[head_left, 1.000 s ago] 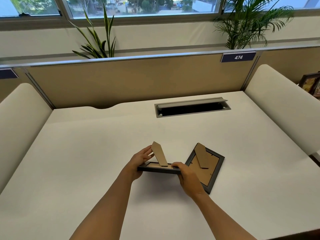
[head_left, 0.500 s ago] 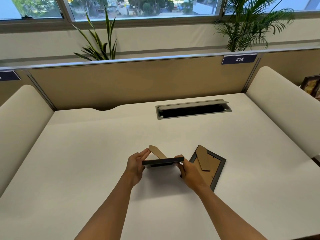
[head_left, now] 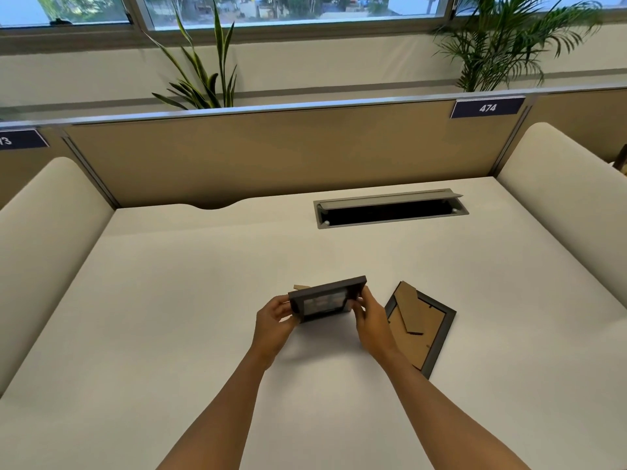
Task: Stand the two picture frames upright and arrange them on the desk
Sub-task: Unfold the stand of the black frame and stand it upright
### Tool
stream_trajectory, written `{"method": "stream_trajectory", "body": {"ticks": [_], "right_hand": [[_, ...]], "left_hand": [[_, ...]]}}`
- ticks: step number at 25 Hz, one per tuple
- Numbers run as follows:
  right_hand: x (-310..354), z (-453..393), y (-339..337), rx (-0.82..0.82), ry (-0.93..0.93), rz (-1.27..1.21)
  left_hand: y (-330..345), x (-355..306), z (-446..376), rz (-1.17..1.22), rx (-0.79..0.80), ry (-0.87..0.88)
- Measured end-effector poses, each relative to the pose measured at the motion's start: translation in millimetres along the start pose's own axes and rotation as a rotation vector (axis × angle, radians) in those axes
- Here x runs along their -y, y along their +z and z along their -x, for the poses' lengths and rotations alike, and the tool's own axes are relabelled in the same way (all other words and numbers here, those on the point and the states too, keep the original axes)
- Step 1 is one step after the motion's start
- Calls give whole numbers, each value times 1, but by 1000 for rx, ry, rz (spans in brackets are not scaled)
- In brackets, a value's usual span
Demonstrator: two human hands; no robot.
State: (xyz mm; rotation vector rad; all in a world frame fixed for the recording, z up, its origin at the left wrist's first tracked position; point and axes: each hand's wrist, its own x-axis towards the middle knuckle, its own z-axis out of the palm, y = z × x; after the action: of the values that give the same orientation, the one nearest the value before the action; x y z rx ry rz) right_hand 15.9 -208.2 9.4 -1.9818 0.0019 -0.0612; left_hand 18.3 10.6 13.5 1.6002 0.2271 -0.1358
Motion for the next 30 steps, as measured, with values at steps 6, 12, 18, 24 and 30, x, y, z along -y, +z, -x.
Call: {"method": "stream_trajectory", "body": {"ticks": [6, 12, 18, 24, 30], "right_hand": [[-2, -10, 19, 2, 14, -91], [1, -5, 19, 114, 81, -96], [7, -3, 22, 203, 102, -37], [11, -4, 30, 216, 155, 2], [6, -3, 29, 238, 154, 21]], "left_hand": [[4, 2, -3, -179, -159, 130], [11, 10, -10, -289, -182, 181], [22, 23, -12, -347, -242, 165], [36, 21, -14, -361, -258, 149], [42, 26, -9, -414, -268, 158]]}}
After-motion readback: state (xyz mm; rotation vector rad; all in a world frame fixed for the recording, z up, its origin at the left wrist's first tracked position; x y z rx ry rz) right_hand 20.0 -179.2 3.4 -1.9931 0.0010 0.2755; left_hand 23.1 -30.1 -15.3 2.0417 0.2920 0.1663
